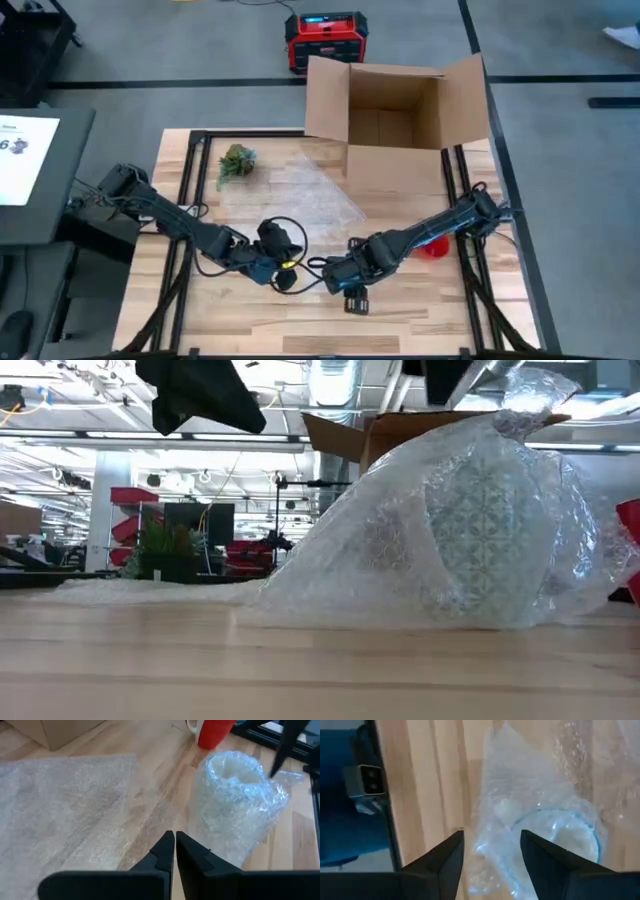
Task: Wrap mug
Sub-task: Wrap the blue patterned mug with the transparent bubble wrap
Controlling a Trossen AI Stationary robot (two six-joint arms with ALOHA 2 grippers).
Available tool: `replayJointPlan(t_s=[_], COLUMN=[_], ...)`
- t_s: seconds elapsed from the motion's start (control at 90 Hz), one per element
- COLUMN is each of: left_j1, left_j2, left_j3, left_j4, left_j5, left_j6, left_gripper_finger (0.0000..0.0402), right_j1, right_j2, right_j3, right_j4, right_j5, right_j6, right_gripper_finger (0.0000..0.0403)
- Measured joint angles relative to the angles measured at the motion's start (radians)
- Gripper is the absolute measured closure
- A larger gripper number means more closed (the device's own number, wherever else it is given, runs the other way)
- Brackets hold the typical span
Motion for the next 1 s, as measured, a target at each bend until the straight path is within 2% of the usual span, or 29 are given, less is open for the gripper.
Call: replayJointPlan(t_s=[0.244,0.478,0.656,0.922,1.0], left_j1=[0.0,0.0,0.0,-0.001,0.0], left_j2=[0.0,0.0,0.0,0.0,0.0], left_j3=[0.0,0.0,0.0,0.0,0.0], left_j4=[-0.003,-0.003,0.001,0.002,0.002], left_j5=[0.001,0.011,0.02,0.021,0.021], left_j6=[0.002,0.008,0.007,0.007,0.007], left_gripper_finger=[0.0402,0.0402,0.0402,0.0402,0.0402], right_j1=[-0.016,0.005,0.029,0.044,0.046], right_j2=[0.122,0.215,0.238,0.233,0.233], right_j3=[0.0,0.002,0.002,0.0,0.0], right_j4=[-0.052,-0.075,-0.073,-0.084,-0.088], right_j5=[0.006,0.05,0.103,0.127,0.13], right_j6=[0.016,-0.058,-0.131,-0.158,-0.182], right_gripper_finger=[0.0163,0.0178,0.0229,0.0373,0.038])
